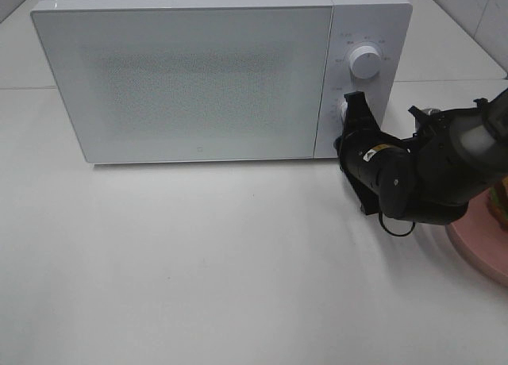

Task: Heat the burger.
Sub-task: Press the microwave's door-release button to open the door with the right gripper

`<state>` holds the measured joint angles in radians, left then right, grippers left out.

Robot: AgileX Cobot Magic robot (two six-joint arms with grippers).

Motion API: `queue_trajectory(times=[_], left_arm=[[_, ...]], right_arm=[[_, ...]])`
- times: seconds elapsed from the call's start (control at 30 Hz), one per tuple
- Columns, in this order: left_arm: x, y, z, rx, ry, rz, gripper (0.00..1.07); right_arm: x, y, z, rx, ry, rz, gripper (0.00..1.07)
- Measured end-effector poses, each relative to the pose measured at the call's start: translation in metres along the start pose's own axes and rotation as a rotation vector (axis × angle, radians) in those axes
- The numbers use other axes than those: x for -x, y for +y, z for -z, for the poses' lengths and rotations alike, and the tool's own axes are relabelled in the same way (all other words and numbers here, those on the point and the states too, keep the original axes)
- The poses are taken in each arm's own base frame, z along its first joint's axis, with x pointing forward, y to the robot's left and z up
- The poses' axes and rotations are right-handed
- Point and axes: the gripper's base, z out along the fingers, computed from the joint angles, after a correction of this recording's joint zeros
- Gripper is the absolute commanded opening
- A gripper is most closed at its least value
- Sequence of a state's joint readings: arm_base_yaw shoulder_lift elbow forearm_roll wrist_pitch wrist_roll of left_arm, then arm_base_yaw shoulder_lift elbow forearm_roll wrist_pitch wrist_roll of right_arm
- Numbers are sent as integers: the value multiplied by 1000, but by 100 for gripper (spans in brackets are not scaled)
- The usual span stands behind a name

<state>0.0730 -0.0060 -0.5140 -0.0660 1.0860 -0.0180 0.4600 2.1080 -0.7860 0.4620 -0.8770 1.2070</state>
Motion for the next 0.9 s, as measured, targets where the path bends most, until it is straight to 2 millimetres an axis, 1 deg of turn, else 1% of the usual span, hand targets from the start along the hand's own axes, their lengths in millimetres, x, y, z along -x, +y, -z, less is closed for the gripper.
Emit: queue_trajectory(times=[0.27, 0.9], left_arm=[[0, 0, 0, 0, 0, 0, 100], [0, 0, 0, 0, 0, 0, 100]], right_arm=[[-1, -1, -6, 1, -14, -13, 0], [-1, 0, -6, 57, -54, -49, 0]])
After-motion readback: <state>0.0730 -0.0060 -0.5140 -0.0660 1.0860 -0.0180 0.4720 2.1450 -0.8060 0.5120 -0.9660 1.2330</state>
